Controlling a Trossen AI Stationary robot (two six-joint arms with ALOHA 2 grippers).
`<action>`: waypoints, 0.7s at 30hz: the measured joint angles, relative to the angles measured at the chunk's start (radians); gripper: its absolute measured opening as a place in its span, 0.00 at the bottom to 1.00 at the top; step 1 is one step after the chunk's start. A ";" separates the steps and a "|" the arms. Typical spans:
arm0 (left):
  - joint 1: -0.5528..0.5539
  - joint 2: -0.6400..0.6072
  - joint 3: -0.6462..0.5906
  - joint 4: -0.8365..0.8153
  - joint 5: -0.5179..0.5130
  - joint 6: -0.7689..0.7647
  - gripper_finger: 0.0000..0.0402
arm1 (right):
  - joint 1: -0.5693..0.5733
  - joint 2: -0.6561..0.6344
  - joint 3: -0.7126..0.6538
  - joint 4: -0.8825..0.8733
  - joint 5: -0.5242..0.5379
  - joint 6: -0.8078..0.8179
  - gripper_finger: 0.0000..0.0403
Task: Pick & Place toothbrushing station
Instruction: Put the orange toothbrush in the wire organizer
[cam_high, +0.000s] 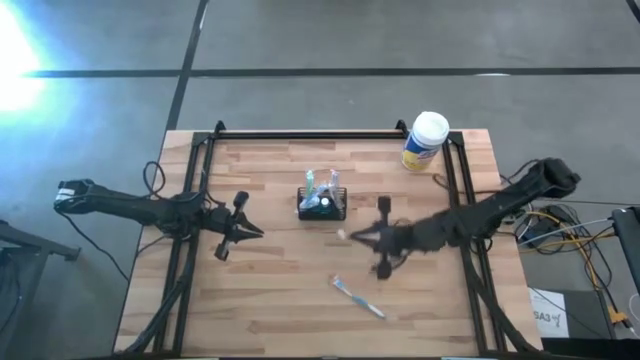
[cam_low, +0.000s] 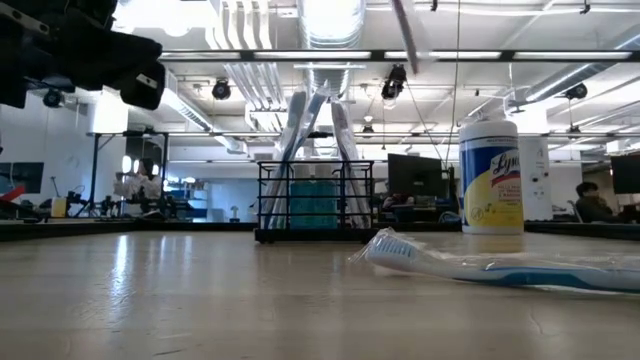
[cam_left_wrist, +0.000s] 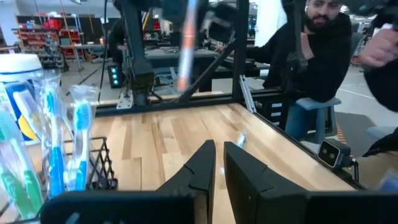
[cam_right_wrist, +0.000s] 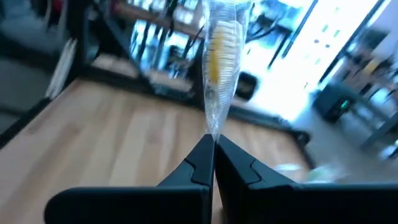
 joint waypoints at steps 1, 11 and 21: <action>0.000 -0.001 0.002 0.000 0.000 0.000 0.10 | -0.024 -0.028 -0.042 0.052 -0.019 -0.026 0.02; 0.000 0.000 0.006 -0.001 -0.009 0.015 0.10 | -0.284 -0.115 -0.432 0.626 -0.249 -0.150 0.02; 0.000 0.000 0.018 -0.001 -0.008 0.019 0.10 | -0.494 0.083 -0.486 1.057 -0.412 -0.105 0.02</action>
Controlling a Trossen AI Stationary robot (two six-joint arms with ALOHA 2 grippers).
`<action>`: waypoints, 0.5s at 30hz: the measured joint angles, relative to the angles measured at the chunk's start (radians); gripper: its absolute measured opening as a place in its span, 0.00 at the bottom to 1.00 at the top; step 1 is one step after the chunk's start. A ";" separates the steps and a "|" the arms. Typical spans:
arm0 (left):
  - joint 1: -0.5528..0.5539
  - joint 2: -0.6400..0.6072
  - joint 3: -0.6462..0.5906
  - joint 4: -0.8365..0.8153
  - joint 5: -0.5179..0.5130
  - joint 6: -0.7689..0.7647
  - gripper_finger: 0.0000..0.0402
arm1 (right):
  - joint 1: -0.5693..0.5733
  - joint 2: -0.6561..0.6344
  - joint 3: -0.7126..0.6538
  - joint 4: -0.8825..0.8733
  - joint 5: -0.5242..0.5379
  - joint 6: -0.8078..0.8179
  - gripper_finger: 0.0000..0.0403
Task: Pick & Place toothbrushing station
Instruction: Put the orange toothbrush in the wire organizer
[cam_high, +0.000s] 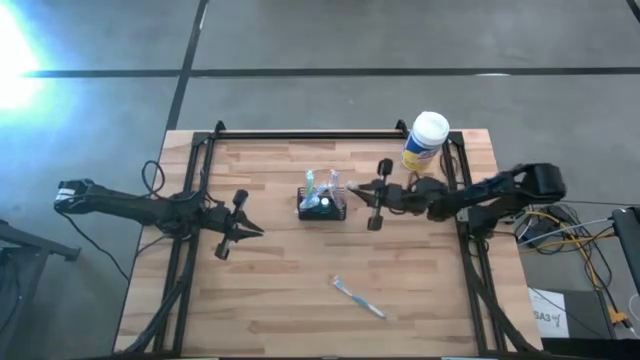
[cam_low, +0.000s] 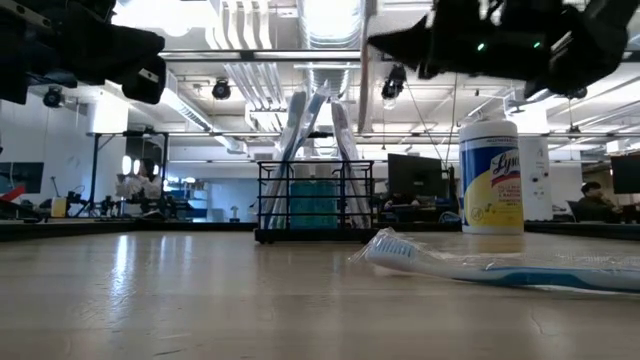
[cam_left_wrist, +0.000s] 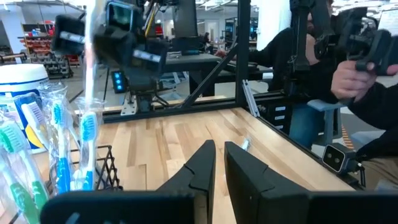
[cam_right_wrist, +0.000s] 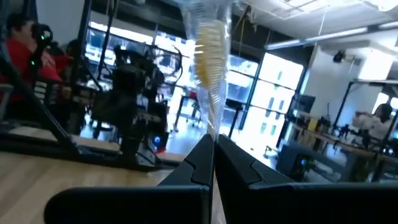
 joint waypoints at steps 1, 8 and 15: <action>0.000 0.000 0.000 0.000 0.000 0.000 0.10 | -0.013 0.030 0.012 0.003 -0.008 0.004 0.02; 0.000 0.000 0.000 0.000 0.000 0.000 0.10 | -0.052 0.253 0.061 0.119 -0.018 0.037 0.02; 0.000 0.000 0.000 0.000 0.000 0.004 0.10 | -0.051 0.382 0.049 0.242 0.022 0.106 0.02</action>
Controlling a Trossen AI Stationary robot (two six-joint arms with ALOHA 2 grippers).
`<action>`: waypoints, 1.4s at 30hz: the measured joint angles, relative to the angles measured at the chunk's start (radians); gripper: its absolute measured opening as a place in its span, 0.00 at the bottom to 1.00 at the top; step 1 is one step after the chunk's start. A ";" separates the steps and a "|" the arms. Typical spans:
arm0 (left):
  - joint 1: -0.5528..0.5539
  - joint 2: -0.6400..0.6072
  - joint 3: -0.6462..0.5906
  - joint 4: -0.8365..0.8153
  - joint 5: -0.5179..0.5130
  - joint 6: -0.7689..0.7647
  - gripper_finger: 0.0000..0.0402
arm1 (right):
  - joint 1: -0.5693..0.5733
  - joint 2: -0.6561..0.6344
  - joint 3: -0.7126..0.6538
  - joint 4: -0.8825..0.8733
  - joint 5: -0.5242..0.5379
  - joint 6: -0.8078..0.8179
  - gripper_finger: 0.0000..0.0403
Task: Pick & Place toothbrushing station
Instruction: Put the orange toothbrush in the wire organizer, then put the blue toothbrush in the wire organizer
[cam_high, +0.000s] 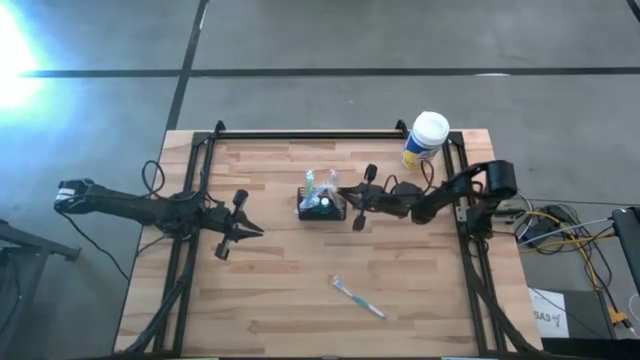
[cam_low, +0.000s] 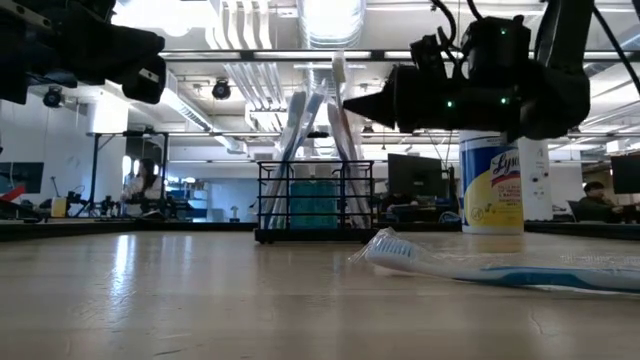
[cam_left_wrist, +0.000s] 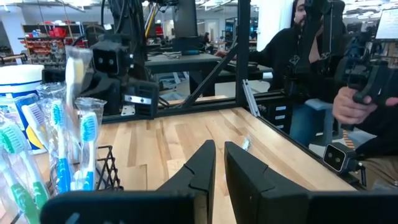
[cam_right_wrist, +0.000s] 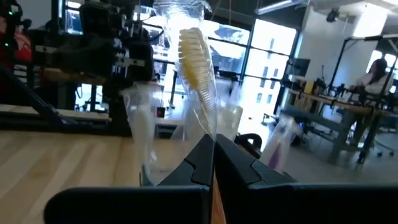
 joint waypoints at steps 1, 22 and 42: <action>0.000 0.000 0.000 -0.001 0.000 0.000 0.10 | 0.003 0.011 -0.001 0.006 0.008 0.006 0.02; 0.000 0.000 -0.002 -0.003 0.002 -0.024 0.10 | 0.003 0.041 -0.015 -0.117 0.103 0.110 0.02; 0.000 0.000 -0.003 -0.003 0.004 -0.020 0.10 | 0.027 -0.401 -0.018 -0.606 0.106 0.147 0.42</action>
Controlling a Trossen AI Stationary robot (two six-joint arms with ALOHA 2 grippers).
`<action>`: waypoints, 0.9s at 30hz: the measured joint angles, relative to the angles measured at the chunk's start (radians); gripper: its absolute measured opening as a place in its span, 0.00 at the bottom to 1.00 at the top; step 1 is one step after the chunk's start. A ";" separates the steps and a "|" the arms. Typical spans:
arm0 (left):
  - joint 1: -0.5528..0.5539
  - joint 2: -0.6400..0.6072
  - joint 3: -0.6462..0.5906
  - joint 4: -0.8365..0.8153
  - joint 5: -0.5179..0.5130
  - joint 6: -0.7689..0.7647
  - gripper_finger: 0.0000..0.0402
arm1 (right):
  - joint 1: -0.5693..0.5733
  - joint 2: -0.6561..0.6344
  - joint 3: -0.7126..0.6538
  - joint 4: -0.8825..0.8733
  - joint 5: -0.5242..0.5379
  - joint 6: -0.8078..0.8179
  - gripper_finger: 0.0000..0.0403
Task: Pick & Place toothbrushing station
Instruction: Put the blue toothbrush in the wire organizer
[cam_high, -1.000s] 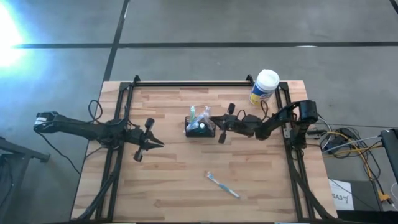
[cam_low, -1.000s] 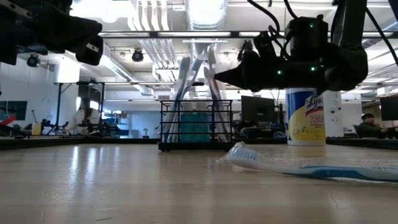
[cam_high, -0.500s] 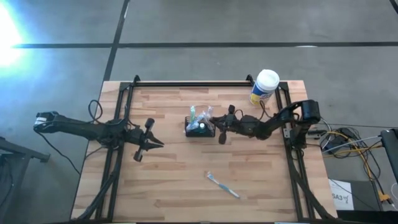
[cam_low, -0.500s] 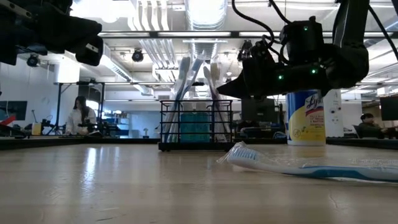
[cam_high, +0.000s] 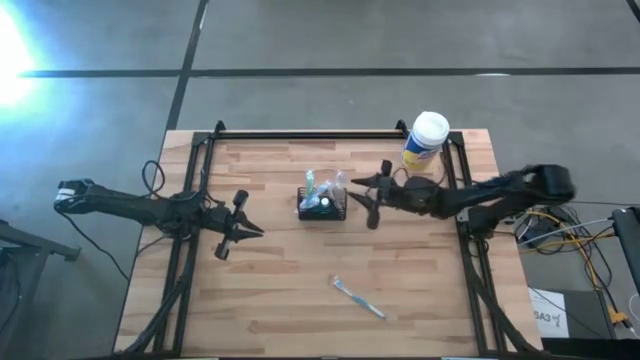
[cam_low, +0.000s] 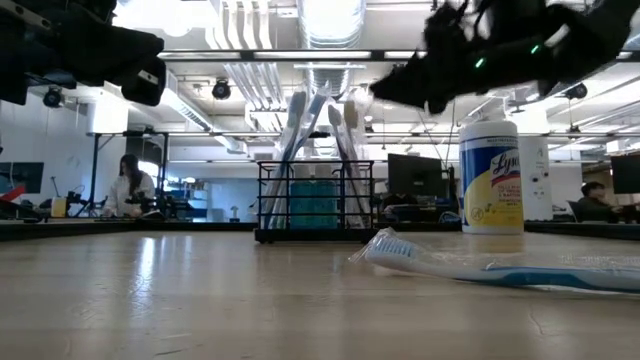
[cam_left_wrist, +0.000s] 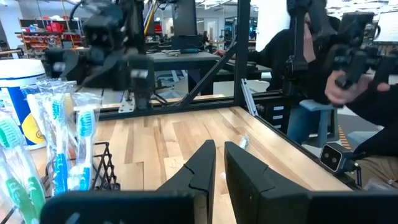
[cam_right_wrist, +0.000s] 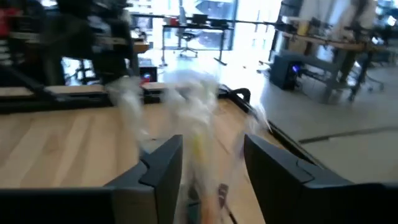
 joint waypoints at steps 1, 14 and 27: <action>0.000 0.000 0.000 0.000 0.000 0.001 0.10 | 0.012 -0.051 0.000 -0.050 -0.007 -0.016 0.42; 0.000 0.000 0.009 0.000 0.000 0.015 0.10 | 0.253 -0.620 0.003 -0.657 0.011 -0.058 0.34; 0.000 -0.001 0.023 0.001 0.000 -0.027 0.10 | 0.293 -0.922 -0.137 -0.691 -0.056 -0.107 0.03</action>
